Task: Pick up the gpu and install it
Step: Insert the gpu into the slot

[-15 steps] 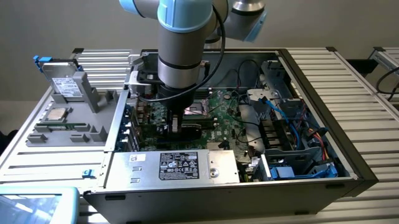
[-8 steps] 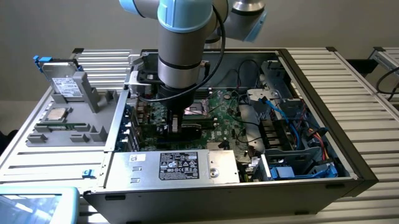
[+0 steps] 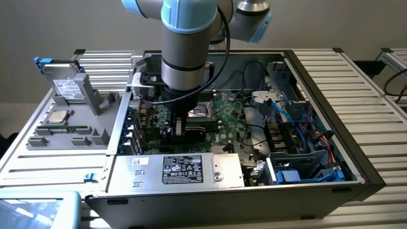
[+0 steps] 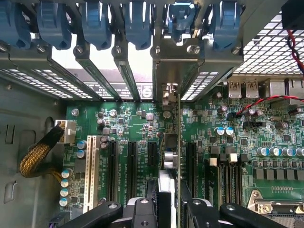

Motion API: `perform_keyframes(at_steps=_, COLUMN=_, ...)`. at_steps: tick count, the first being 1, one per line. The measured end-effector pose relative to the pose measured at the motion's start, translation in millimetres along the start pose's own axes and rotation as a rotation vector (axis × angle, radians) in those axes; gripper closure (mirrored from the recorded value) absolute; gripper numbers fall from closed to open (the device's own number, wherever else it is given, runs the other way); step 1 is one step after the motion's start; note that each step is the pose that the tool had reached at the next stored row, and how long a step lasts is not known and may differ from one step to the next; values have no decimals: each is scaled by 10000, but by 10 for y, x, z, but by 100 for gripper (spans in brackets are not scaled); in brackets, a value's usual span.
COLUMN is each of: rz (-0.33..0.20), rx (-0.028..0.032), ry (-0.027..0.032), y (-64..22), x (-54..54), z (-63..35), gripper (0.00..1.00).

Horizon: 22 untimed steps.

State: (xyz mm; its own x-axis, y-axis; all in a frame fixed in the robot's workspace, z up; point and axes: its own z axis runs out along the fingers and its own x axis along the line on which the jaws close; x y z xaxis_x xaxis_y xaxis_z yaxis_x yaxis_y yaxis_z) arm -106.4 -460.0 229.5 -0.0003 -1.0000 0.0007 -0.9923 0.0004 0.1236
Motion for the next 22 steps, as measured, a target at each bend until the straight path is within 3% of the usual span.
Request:
perform_keyframes(at_steps=11, rz=-5, rx=4, ry=1, y=-3, x=1, z=1, gripper=70)
perform_keyframes(at_steps=12, rz=-4, rx=2, ry=-2, y=-2, x=1, z=1, gripper=64)
perform_keyframes(at_steps=14, rz=-3, rx=6, ry=-14, y=-2, x=-1, z=3, gripper=64)
perform_keyframes(at_steps=15, rz=-2, rx=1, ry=-4, y=-1, x=-1, z=-3, gripper=58)
perform_keyframes(at_steps=16, rz=-2, rx=1, ry=-2, y=0, x=0, z=-10, gripper=58)
perform_keyframes(at_steps=18, rz=-1, rx=1, ry=-1, y=4, x=0, z=-43, gripper=58)
perform_keyframes(at_steps=22, rz=-2, rx=7, ry=-2, y=25, x=0, z=-211, gripper=58)
